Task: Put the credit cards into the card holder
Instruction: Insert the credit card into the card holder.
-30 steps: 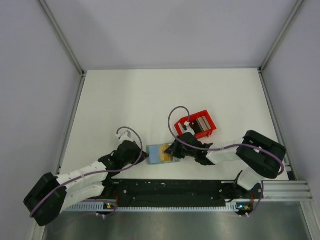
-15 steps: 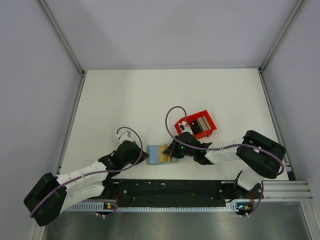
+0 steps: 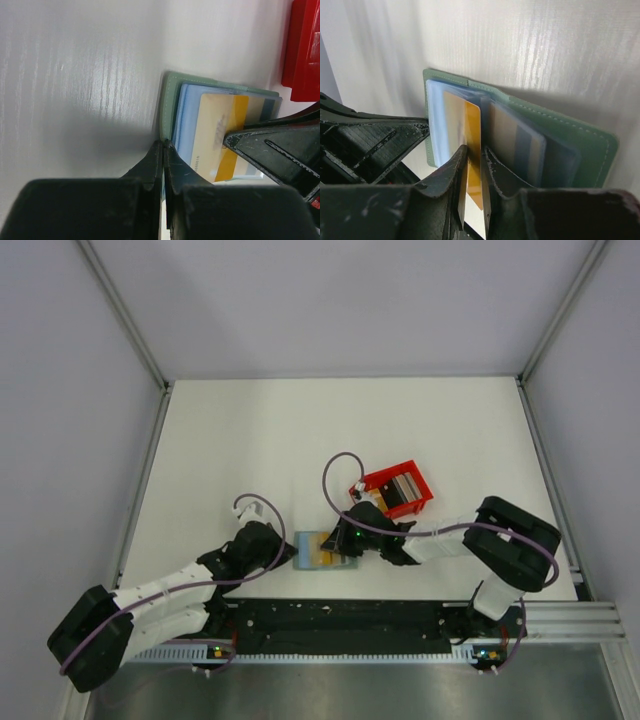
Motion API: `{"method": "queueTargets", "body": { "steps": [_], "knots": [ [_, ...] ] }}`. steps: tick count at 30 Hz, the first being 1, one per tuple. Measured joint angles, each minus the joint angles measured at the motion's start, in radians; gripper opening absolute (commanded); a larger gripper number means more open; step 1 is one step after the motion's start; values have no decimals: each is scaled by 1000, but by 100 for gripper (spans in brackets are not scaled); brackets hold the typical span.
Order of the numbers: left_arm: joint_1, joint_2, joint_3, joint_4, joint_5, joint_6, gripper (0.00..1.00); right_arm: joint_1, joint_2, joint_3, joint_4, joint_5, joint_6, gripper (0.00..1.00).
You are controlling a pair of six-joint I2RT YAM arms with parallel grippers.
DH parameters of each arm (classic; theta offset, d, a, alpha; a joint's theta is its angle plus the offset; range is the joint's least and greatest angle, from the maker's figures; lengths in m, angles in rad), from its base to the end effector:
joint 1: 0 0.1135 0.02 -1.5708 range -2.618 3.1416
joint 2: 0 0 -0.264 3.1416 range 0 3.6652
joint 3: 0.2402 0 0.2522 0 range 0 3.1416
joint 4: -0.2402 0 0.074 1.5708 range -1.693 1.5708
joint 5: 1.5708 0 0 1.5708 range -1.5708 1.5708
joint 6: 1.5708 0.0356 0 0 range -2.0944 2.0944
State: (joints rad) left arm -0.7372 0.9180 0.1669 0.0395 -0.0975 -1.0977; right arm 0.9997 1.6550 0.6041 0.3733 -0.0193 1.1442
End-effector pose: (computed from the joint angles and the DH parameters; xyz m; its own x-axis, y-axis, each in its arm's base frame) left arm 0.1226 -0.1067 0.1284 -0.7673 -0.5000 -0.4017 -0.1504 0.7491 -0.6452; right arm 0.1623 0.2539 0.1251 -0.9134 0.2623 -0.3114 -0.0429 0.6986 0.7143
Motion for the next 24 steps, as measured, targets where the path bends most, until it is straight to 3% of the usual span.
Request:
{"method": "queueTargets", "body": {
  "steps": [5,8,24],
  "knots": [
    [-1,0,0,0,5,0,0,14,-66,2,-116,55,-30,32],
    [-1,0,0,0,7,0,0,17,-93,13,-175,78,-52,34],
    [-1,0,0,-1,7,0,0,34,-37,66,-184,21,-113,27]
  ]
}}
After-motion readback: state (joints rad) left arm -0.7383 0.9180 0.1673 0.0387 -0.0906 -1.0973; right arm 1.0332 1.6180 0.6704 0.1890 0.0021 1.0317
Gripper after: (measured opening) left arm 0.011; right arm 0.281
